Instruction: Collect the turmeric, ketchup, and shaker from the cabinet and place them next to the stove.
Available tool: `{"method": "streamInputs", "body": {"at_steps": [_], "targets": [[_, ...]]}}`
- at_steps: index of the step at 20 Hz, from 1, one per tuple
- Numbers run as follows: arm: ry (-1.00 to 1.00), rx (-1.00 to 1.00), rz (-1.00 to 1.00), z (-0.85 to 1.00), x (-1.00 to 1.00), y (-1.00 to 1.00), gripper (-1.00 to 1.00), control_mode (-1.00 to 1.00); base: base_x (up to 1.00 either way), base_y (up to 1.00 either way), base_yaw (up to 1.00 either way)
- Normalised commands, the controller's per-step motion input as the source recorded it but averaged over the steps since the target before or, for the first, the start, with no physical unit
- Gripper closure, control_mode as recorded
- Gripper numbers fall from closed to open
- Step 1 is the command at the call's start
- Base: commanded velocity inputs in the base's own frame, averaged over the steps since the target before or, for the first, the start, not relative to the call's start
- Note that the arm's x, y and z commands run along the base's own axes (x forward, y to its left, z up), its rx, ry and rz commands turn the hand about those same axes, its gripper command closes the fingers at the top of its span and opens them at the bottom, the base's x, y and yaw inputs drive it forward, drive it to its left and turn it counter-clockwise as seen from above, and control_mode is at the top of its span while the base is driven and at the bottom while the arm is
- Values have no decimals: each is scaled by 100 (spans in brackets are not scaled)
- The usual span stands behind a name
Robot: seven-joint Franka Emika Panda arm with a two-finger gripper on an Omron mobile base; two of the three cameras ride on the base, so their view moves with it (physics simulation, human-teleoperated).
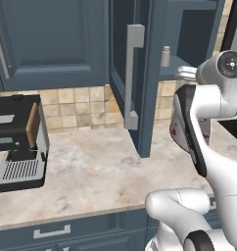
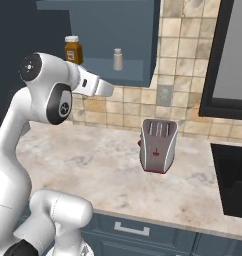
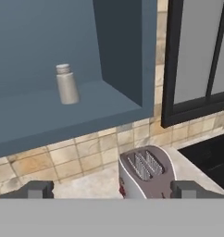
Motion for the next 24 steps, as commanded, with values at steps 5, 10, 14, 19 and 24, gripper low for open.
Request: {"method": "streamInputs", "body": {"at_steps": [5, 10, 14, 19, 24], "targets": [[-7, 0, 0, 0, 0, -5, -100, -100, 0, 0, 0], [-8, 0, 0, 0, 0, -14, -100, -100, 0, 0, 0], [-8, 0, 0, 0, 7, -7, -100, -100, 0, 0, 0], [-5, 0, 2, 1, 32, 1, -100, -100, 0, 0, 0], [-1, -1, 3, 7, 40, 7, -100, -100, 0, 0, 0]]}}
